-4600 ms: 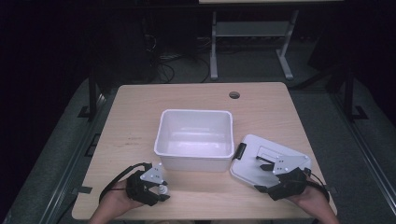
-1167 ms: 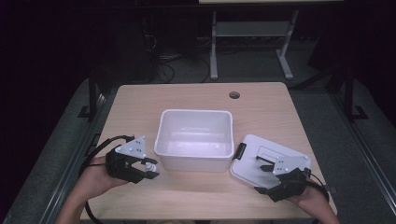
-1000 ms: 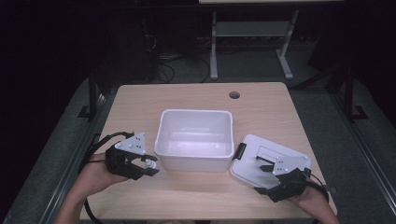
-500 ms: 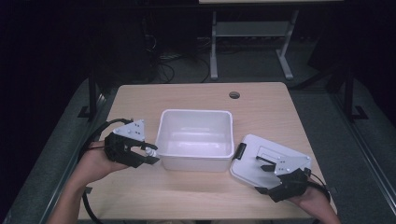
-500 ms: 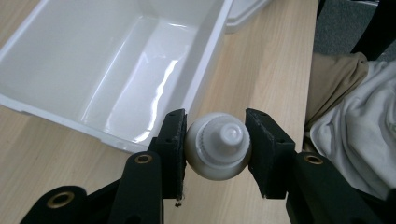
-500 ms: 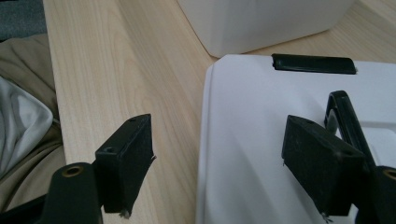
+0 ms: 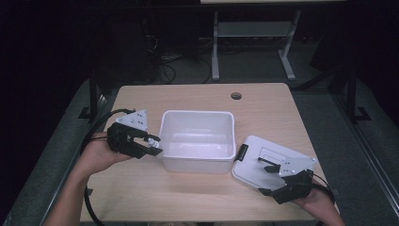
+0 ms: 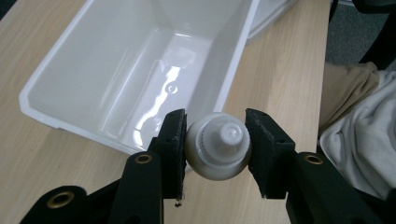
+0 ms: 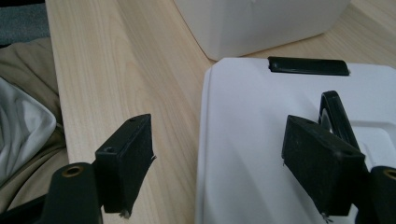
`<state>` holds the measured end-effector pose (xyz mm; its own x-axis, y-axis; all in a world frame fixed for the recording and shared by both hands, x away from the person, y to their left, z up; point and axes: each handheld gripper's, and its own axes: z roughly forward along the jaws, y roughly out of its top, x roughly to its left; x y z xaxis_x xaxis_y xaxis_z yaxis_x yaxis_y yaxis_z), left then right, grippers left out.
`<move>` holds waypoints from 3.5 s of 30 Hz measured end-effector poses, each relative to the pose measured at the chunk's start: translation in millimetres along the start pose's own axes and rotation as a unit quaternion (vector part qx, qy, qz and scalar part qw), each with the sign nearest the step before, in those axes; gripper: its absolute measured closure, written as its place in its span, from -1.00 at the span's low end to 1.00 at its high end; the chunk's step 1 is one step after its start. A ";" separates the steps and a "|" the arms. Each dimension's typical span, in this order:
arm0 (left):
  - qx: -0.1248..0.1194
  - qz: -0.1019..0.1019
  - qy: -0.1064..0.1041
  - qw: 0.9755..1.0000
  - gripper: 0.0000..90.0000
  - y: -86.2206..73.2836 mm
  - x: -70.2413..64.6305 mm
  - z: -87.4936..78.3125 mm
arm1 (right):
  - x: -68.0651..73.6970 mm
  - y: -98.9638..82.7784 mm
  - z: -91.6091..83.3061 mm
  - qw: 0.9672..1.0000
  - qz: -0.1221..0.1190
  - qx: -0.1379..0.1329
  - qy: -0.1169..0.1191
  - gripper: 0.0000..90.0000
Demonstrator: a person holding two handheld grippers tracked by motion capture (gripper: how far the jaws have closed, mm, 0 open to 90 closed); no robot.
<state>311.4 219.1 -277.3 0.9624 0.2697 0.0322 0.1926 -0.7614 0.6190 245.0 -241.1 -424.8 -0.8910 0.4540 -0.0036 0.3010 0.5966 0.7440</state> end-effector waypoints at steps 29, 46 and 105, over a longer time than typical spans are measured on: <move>0.019 -0.006 0.001 1.000 0.33 10.9 23.1 19.9 | -2.2 -0.7 -5.2 1.000 -0.001 -0.001 -0.004 -0.46; 0.035 -0.012 -0.007 0.999 0.33 9.4 29.2 39.9 | -3.8 -0.3 -5.4 1.000 -0.001 -0.005 -0.002 -0.46; 0.057 -0.038 0.003 0.998 0.33 -13.4 39.6 81.9 | -3.3 0.7 -2.8 1.000 -0.001 -0.006 0.007 -0.46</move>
<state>362.6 191.7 -348.6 0.9433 0.3319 -0.0066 0.2855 -0.8009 0.5263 247.2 -244.0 -422.4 -0.8963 0.4434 0.0044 0.2951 0.5891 0.7522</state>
